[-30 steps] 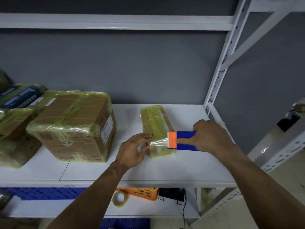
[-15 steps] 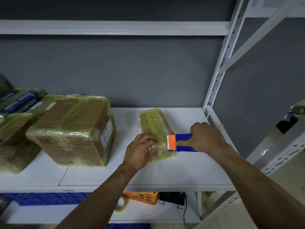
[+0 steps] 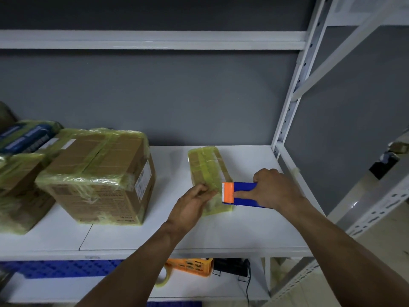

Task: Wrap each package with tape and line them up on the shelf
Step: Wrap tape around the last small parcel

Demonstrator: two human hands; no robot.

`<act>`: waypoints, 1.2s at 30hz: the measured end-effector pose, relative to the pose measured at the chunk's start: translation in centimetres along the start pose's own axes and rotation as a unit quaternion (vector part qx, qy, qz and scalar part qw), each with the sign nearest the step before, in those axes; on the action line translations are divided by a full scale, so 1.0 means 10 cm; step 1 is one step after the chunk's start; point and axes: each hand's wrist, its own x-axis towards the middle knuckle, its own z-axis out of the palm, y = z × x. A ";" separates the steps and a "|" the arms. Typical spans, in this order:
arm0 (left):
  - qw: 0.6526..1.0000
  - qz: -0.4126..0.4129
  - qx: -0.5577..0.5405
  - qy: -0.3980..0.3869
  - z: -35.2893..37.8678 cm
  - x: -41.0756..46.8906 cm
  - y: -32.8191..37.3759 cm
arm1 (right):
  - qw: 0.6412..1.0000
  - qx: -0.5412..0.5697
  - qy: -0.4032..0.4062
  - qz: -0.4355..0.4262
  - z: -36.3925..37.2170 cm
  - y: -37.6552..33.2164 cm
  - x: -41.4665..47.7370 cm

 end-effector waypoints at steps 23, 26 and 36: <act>0.976 0.068 0.204 -0.041 -0.26 -0.11 0.00 | 1.000 0.005 -0.019 -0.015 0.05 0.05 -0.01; 0.983 0.047 0.178 -0.001 -0.22 -0.04 0.12 | 1.000 0.008 -0.022 -0.013 0.05 0.04 -0.01; 0.989 0.071 0.129 -0.020 -0.34 0.00 -0.01 | 0.998 0.056 -0.015 -0.020 0.06 0.07 -0.08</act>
